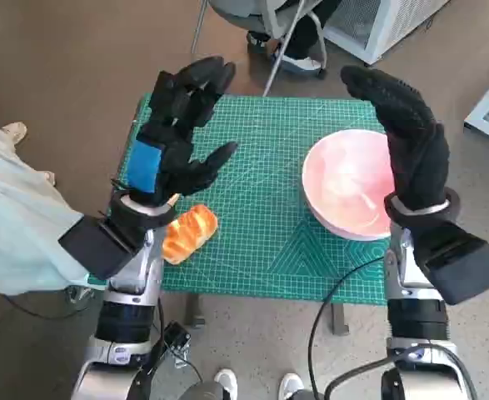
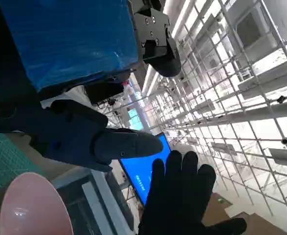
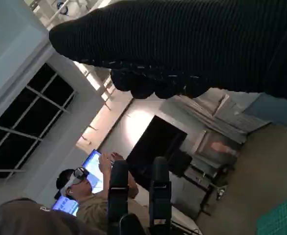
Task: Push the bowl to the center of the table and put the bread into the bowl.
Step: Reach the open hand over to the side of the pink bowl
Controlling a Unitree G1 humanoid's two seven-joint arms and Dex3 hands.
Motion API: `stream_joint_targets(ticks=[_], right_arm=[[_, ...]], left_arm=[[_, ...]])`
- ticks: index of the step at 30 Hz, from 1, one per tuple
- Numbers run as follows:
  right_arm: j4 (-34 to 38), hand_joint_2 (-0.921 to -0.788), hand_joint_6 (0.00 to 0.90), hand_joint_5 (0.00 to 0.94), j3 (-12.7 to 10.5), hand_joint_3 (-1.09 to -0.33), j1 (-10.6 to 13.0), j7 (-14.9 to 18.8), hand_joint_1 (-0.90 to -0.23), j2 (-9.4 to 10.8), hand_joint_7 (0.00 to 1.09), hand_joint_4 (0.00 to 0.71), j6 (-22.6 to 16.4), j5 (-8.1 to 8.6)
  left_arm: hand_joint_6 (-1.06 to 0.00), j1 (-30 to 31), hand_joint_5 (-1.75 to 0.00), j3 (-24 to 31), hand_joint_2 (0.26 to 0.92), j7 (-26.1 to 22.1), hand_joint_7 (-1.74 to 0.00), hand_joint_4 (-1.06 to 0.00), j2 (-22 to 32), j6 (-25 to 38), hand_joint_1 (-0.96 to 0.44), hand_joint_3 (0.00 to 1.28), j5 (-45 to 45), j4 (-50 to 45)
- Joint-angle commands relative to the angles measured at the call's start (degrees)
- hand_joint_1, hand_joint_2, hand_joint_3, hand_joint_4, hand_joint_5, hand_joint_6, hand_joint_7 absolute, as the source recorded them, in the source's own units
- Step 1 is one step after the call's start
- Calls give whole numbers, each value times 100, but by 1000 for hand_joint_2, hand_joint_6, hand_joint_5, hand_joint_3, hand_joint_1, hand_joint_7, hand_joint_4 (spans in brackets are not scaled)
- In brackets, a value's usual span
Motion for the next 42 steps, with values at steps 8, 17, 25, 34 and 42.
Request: stream_joint_targets(ticks=[8,17,25,34,42], right_arm=[[-17,-921,0,0,-42,-776,225,-28,-637,-74,736,281,1,-77],[19,-921,0,3,-88,-788,273,-15,-627,-118,731,288,-23,-51],[199,-921,-1,1,-261,-790,304,-68,-625,-277,712,282,-138,-90],[816,-921,-1,0,-779,-811,330,-280,-603,-726,699,267,-406,-72],[1955,-921,-1,0,-1226,-852,310,-935,-573,-1179,697,252,-675,-327]], left_arm=[[-50,90,-86,-4,921,-84,-814,-325,-40,35,-492,311,-106,-38],[-41,138,-82,16,921,-140,-819,-318,-60,97,-484,301,-199,-88],[-39,168,-82,25,921,-152,-821,-316,-75,118,-469,291,-273,-105],[-41,237,-82,51,921,-174,-820,-317,-82,111,-452,283,-335,-145],[-43,261,-79,115,921,-243,-809,-312,-61,27,-444,280,-400,-30]])
